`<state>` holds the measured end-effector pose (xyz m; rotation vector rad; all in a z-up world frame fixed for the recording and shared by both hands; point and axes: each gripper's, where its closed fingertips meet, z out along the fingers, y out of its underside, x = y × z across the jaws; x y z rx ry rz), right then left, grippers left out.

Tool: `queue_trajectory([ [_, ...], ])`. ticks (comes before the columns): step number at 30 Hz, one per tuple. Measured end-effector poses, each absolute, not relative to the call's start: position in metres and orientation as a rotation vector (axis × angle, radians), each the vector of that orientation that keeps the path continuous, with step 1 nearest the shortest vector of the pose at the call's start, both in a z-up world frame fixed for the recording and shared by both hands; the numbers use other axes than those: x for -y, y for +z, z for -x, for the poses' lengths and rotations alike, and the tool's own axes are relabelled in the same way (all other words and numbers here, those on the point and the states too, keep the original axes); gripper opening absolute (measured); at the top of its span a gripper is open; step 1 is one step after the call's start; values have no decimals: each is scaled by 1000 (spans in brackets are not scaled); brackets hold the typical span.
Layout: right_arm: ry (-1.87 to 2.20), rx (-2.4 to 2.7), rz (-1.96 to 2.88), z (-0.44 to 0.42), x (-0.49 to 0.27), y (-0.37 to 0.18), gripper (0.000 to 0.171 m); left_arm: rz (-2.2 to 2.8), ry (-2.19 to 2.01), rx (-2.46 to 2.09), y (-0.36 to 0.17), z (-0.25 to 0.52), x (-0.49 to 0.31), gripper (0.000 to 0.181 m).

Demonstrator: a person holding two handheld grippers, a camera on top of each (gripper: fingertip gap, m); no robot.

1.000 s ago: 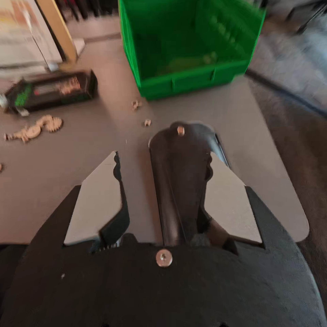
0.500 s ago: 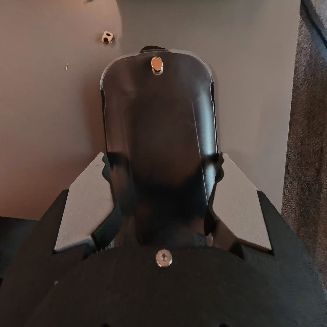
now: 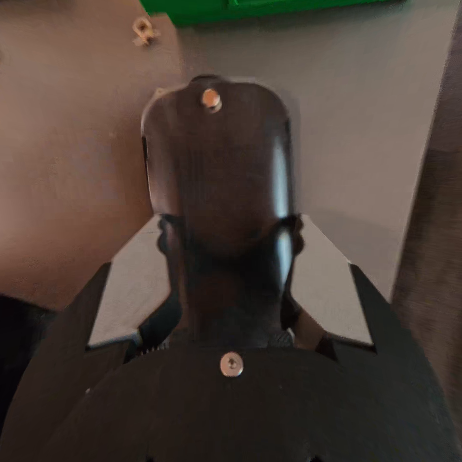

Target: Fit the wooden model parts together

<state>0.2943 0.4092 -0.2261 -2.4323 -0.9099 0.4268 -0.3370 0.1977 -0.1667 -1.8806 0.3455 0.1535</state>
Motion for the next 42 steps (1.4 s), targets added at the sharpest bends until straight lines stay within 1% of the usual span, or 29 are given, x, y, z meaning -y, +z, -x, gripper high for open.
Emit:
queue_trajectory([
  [2,398,913,2404,-288,-407,-222,90,1888,166,-358,-168,337,-198,32],
  [3,439,881,2391,-283,-407,-216,80,1893,173,-358,-169,338,-198,32],
  [5,534,826,2324,-269,-405,-196,89,1899,180,-353,-170,339,-198,32],
  [7,646,819,2193,-242,-396,-164,87,1909,189,-326,-170,343,-198,32],
  [8,711,835,2107,-222,-389,-145,86,1919,167,-310,-170,343,-198,36],
  [11,916,911,1805,-138,-361,-93,90,1989,95,-215,-162,344,-206,64],
  [13,1028,981,1679,-73,-345,-75,92,1980,68,-169,-143,346,-216,65],
  [14,1068,1022,1660,-39,-340,-74,92,1988,49,-149,-135,347,-223,72],
  [15,1098,1060,1659,-5,-338,-77,93,2005,23,-136,-128,348,-231,90],
  [16,1121,1100,1667,28,-336,-81,97,2029,-1,-121,-125,349,-239,101],
  [19,1120,1189,1725,116,-343,-106,94,2154,12,-59,-141,371,-263,105],
  [21,1078,1204,1775,158,-357,-124,86,2210,-6,-80,-159,381,-276,62],
  [22,1081,1237,1801,174,-359,-133,69,2210,-62,-115,-166,378,-281,40],
  [23,1117,1300,1817,187,-355,-140,27,2203,-134,-151,-172,373,-284,18],
  [24,1153,1348,1836,195,-351,-144,0,2179,-155,-154,-172,372,-288,0],
  [26,1149,1344,1764,202,-353,-129,0,2063,-67,-195,-154,375,-292,0],
  [30,977,1290,1344,192,-354,-51,0,1717,93,-281,-76,377,-278,0],
  [32,937,1314,1220,192,-352,-33,0,1644,104,-271,-55,382,-272,0],
  [36,936,1361,1203,201,-354,-48,0,1625,79,-231,-60,394,-274,0],
  [39,1159,1484,1229,206,-323,-75,0,1633,98,-242,-72,394,-267,0],
  [41,1268,1636,1235,211,-295,-100,0,1638,131,-210,-71,404,-260,0],
  [42,1269,1715,1278,213,-285,-116,18,1642,146,-171,-65,412,-256,0],
])
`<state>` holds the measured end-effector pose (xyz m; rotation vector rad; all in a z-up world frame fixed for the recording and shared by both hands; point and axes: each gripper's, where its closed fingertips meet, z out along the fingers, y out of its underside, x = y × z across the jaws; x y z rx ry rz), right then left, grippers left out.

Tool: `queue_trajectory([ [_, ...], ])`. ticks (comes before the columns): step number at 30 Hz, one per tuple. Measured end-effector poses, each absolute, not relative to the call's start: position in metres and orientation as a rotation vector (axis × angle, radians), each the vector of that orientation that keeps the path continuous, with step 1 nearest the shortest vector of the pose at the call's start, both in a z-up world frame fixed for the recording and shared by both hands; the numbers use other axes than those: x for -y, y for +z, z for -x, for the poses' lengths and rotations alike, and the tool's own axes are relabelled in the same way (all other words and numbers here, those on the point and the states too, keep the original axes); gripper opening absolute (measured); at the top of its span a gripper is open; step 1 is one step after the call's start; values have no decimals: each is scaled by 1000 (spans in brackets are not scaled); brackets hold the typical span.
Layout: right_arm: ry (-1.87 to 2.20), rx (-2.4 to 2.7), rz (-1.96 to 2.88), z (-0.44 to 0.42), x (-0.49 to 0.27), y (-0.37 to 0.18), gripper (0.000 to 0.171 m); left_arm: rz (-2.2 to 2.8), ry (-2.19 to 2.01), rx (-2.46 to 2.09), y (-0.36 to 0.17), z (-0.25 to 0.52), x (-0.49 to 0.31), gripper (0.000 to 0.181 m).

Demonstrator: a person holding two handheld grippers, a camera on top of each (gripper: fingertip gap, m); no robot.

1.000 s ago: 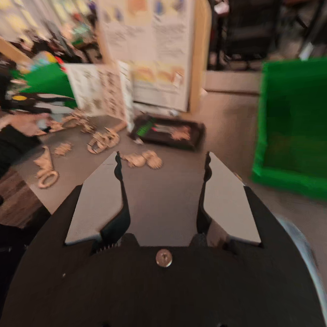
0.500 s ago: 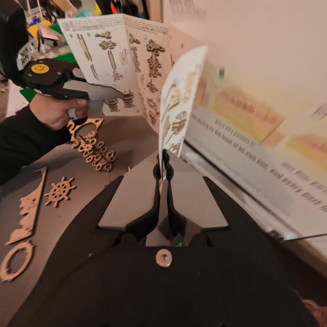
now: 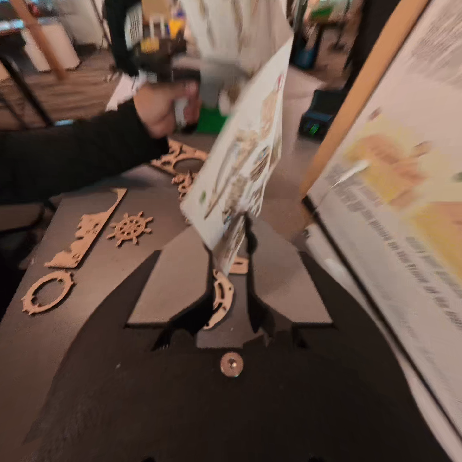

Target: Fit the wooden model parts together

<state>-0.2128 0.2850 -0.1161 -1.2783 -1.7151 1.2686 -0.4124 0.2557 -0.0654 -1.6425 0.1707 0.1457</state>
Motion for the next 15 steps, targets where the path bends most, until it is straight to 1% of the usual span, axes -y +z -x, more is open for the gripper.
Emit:
queue_trajectory([
  [1,1206,1791,1348,215,-282,-134,33,1625,169,-127,-55,423,-249,0],
  [4,864,1861,1541,220,-305,-179,12,1539,212,0,-26,454,-224,0],
  [5,822,1885,1589,224,-305,-191,4,1524,207,24,-23,460,-218,0],
  [6,811,1951,1622,227,-297,-204,0,1513,191,45,-23,465,-214,0],
  [8,747,2032,1674,232,-287,-229,0,1512,147,68,-28,469,-213,0],
  [12,971,2090,1794,216,-248,-226,0,1537,110,138,-40,483,-212,0],
  [15,929,2151,1712,205,-229,-226,0,1535,106,137,-38,485,-210,0],
])
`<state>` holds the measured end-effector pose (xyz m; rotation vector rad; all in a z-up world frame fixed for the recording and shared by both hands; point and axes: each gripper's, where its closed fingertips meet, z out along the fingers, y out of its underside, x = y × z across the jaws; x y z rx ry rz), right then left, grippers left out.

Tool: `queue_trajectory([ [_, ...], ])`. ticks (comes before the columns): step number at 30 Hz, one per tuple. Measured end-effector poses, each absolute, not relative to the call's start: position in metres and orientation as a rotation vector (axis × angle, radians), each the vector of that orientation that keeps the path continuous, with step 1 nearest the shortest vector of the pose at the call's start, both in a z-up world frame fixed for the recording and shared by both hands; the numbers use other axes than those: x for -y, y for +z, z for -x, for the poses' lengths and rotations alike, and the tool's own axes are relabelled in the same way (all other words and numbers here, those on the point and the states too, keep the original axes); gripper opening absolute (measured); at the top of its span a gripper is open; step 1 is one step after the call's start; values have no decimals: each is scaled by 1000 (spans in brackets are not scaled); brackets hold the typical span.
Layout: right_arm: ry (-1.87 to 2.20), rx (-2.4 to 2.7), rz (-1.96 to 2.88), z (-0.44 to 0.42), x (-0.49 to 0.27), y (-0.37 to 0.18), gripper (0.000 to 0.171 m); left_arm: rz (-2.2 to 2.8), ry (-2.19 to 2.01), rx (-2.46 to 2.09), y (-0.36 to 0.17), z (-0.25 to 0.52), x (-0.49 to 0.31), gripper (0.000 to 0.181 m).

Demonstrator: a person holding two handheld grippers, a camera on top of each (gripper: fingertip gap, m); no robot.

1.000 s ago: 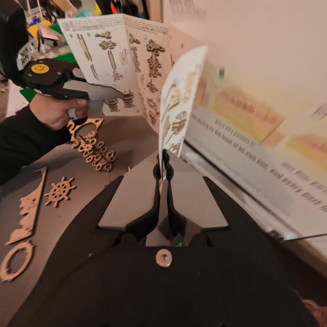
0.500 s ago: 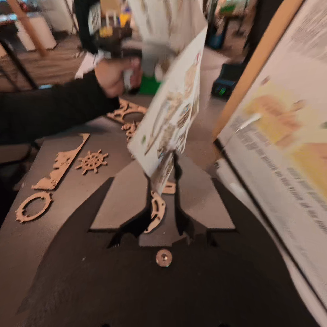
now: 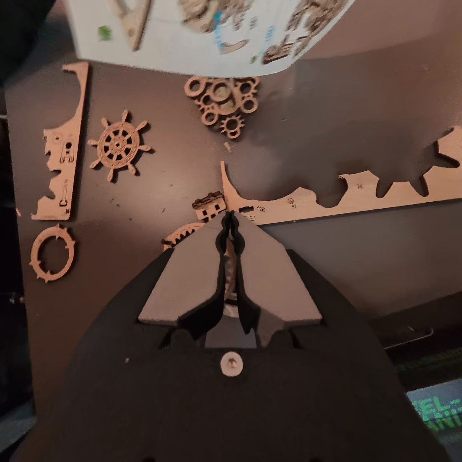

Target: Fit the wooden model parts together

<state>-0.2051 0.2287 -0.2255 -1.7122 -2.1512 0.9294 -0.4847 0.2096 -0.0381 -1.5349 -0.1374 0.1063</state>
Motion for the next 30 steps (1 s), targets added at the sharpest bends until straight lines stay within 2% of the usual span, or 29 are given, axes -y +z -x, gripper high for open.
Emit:
queue_trajectory([
  [3,911,2133,1644,203,-222,-209,0,1513,95,157,-34,488,-205,0],
  [6,766,1956,1637,216,-258,-190,0,1500,38,177,-35,487,-203,0],
  [9,733,1996,1694,222,-262,-207,0,1509,23,177,-38,486,-206,0],
  [11,719,2096,1712,218,-251,-225,0,1523,28,174,-41,485,-208,0],
  [15,872,2286,1660,198,-201,-226,0,1506,23,179,-38,486,-206,0],
  [18,655,2088,1599,196,-235,-207,0,1492,23,187,-35,488,-203,0],
  [22,587,1735,1665,174,-293,-167,0,1473,-21,188,-30,484,-202,0],
  [26,534,1544,1782,152,-322,-164,49,1487,-5,164,-29,479,-203,0],
  [28,514,1526,1790,151,-324,-169,57,1503,-11,154,-31,476,-206,0],
  [30,448,1534,1817,149,-331,-182,55,1523,-27,145,-36,472,-210,0],
])
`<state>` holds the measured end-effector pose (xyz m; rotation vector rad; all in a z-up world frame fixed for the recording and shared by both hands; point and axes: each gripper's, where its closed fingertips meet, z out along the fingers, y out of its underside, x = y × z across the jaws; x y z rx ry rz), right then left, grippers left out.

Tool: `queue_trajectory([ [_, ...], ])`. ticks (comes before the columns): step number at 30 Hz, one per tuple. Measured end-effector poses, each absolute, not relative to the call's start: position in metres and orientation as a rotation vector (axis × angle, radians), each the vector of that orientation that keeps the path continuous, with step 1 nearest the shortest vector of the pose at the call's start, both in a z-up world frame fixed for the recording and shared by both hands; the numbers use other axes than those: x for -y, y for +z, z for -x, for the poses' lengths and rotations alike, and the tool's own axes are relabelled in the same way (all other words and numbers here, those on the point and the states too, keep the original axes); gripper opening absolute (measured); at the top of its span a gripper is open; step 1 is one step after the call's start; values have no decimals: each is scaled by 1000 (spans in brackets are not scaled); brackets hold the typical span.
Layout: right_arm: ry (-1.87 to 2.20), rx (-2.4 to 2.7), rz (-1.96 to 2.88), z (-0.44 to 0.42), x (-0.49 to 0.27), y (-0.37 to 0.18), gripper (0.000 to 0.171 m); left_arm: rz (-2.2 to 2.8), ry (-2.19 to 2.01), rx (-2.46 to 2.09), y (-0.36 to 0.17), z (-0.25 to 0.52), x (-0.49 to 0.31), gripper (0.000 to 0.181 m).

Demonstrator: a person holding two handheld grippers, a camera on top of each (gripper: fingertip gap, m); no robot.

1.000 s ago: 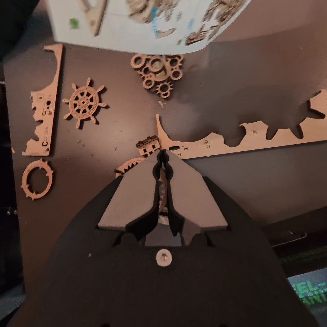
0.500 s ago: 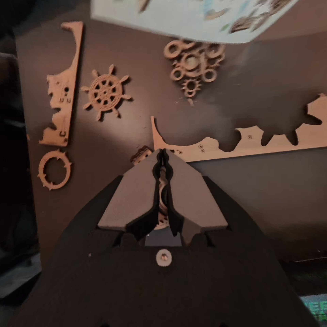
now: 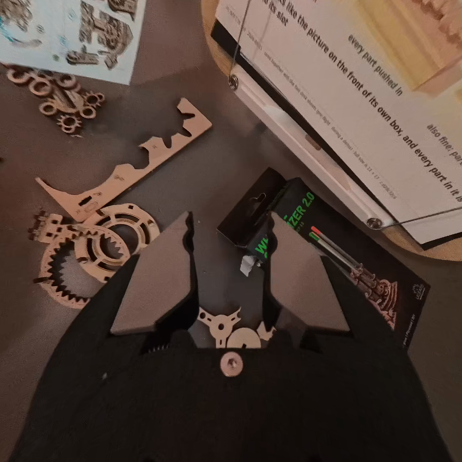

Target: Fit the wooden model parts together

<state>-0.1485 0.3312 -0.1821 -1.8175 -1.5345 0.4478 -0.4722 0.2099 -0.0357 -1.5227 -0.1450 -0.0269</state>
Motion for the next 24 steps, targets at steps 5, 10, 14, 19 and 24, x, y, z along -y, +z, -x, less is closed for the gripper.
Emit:
queue_trajectory([
  [5,282,1530,1891,128,-344,-203,5,1551,-29,151,-44,474,-213,0],
  [10,204,1549,1818,103,-345,-187,37,1554,-41,147,-44,472,-214,0],
  [14,134,1560,1885,101,-348,-198,91,1574,-28,121,-47,466,-217,0],
  [19,145,1456,1996,104,-364,-214,46,1598,-6,96,-52,460,-221,0],
  [24,274,1399,2009,95,-373,-176,0,1612,-17,99,-56,460,-223,0],
])
